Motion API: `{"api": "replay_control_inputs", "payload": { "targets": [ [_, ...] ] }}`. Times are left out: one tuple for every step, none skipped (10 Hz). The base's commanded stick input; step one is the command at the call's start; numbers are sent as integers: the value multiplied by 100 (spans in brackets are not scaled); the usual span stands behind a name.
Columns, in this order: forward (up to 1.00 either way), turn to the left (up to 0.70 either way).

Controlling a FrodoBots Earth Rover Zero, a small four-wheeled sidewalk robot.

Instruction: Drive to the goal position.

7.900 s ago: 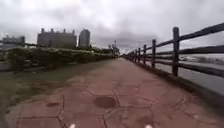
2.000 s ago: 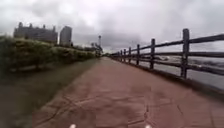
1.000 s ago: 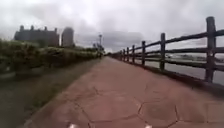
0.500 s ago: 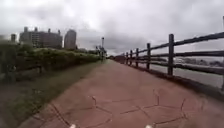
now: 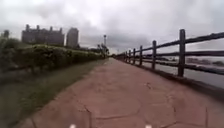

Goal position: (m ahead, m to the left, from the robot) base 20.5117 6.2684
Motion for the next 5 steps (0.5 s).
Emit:
{"api": "replay_control_inputs", "payload": {
  "targets": [
    [95, -38],
    [95, -38],
    [95, -38],
    [95, -38],
    [95, -5]
  ]
}}
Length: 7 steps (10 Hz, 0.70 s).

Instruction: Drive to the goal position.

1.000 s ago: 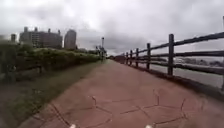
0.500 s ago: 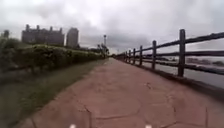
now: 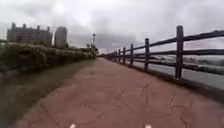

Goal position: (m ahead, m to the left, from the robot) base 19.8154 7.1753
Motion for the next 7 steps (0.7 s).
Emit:
{"api": "replay_control_inputs", "payload": {
  "targets": [
    [95, 0],
    [95, 0],
    [95, 0],
    [95, 0],
    [95, 0],
    [95, 0],
    [95, 0]
  ]
}}
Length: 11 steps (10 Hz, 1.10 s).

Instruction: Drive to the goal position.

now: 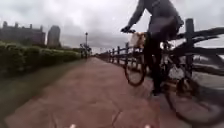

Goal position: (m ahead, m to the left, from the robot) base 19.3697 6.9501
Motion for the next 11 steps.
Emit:
{"api": "replay_control_inputs", "payload": {
  "targets": [
    [95, 0],
    [95, 0],
    [95, 0],
    [95, 0],
    [95, 0],
    [95, 0],
    [95, 0],
    [95, 1],
    [95, 22],
    [95, 33],
    [95, 20]
  ]
}}
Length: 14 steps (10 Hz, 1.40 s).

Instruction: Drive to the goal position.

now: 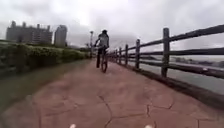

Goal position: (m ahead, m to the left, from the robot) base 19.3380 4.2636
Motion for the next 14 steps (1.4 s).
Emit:
{"api": "replay_control_inputs", "payload": {
  "targets": [
    [95, 3],
    [95, 0],
    [95, 0],
    [95, 0],
    [95, 0],
    [95, 0],
    [95, 0],
    [95, 0],
    [95, 0],
    [95, 0],
    [95, 0],
    [95, 0],
    [95, 0],
    [95, 0]
  ]
}}
